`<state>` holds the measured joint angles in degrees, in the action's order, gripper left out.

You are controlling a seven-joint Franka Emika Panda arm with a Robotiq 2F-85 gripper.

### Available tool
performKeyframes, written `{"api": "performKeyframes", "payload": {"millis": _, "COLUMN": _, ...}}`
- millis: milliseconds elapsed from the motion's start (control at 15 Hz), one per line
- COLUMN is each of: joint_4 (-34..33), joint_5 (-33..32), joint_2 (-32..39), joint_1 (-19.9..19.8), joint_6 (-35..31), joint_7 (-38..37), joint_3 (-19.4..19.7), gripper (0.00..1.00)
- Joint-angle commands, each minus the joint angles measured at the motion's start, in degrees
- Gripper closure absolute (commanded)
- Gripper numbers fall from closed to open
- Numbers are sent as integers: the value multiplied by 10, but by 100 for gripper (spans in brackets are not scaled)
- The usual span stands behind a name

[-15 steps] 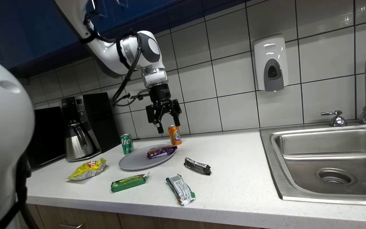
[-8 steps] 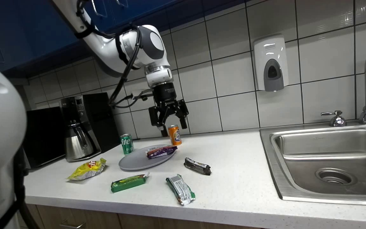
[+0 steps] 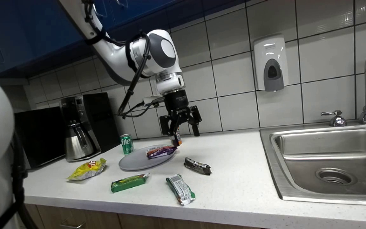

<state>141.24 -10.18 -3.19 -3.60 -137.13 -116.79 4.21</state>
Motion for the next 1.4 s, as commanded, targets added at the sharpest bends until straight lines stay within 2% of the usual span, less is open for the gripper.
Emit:
{"api": "performKeyframes", "payload": {"millis": 0, "joint_4": -10, "joint_5": -26, "joint_2": 39, "joint_1": -14, "joint_6": -33, "joint_7": -31, "joint_3": 2, "gripper": 0}}
{"api": "performKeyframes", "payload": {"millis": 600, "joint_4": -75, "joint_5": -42, "joint_2": 167, "joint_1": 15, "joint_6": -70, "joint_7": -65, "joint_3": 26, "gripper": 0}}
{"api": "performKeyframes", "payload": {"millis": 1000, "joint_4": -113, "joint_5": -29, "joint_2": 211, "joint_1": 42, "joint_6": -70, "joint_7": -57, "joint_3": 45, "gripper": 0}}
{"api": "performKeyframes", "payload": {"millis": 1067, "joint_4": -115, "joint_5": -29, "joint_2": 212, "joint_1": 46, "joint_6": -70, "joint_7": -58, "joint_3": 47, "gripper": 25}}
{"api": "performKeyframes", "payload": {"millis": 1133, "joint_4": -115, "joint_5": -29, "joint_2": 210, "joint_1": 50, "joint_6": -71, "joint_7": -57, "joint_3": 48, "gripper": 26}}
{"api": "performKeyframes", "payload": {"millis": 1333, "joint_4": -114, "joint_5": -30, "joint_2": 207, "joint_1": 60, "joint_6": -70, "joint_7": -55, "joint_3": 49, "gripper": 49}}
